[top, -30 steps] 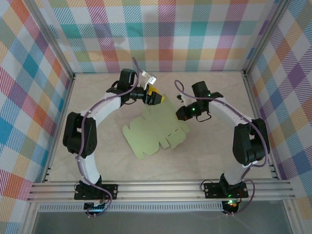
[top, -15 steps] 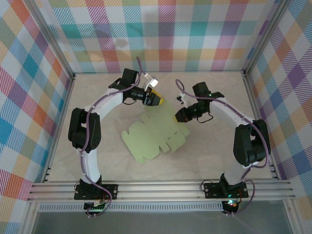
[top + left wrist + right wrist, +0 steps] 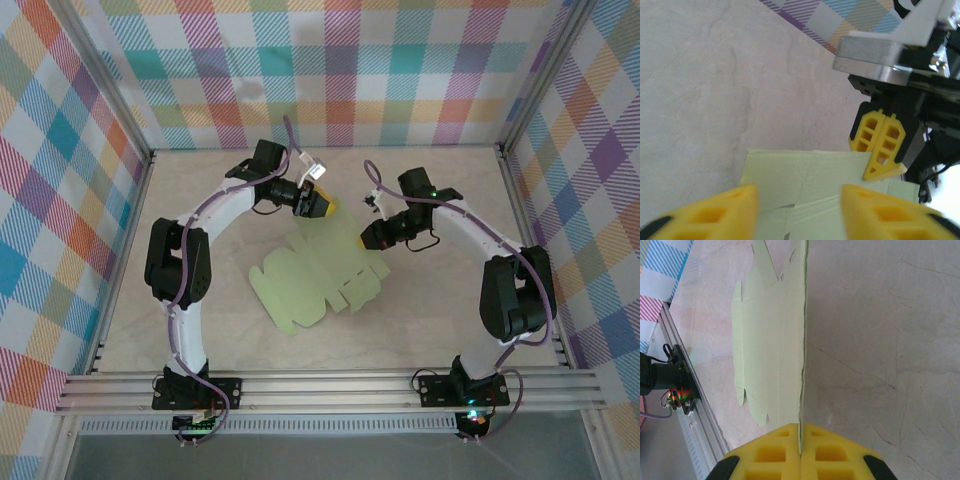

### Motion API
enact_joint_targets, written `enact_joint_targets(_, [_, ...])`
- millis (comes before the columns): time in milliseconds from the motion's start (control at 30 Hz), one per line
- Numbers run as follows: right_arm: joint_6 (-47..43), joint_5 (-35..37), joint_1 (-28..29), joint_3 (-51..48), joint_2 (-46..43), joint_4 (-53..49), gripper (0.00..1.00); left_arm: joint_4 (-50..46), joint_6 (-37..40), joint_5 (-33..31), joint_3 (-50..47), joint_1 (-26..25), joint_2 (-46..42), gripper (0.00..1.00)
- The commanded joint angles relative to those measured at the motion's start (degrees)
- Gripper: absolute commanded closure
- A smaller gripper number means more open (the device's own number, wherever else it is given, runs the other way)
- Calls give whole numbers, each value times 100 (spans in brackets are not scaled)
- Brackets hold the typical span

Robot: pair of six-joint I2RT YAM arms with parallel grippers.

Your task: Fold the paper box

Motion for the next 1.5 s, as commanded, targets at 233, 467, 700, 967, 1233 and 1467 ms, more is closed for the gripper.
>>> enact_joint_targets(233, [-316, -427, -46, 51, -183, -201, 100, 468, -293, -377, 144, 100, 181, 36])
enact_joint_targets(467, [-303, -454, -47, 80, -144, -215, 100, 526, -360, -35, 135, 96, 174, 51])
enact_joint_targets(700, [-331, -407, -56, 84, -101, -250, 100, 452, -240, 374, 135, 96, 105, 74])
enact_joint_targets(967, [-199, -295, -75, 84, -74, -166, 100, -104, 306, 716, 137, 70, -58, 95])
enact_joint_targets(1233, [93, -280, -88, 165, -50, -42, 100, 871, 164, -523, -816, -185, -654, 100])
enact_joint_targets(1467, [639, -53, -89, 147, -126, 256, 100, 2802, -28, -3593, -2216, -1044, -1598, 100])
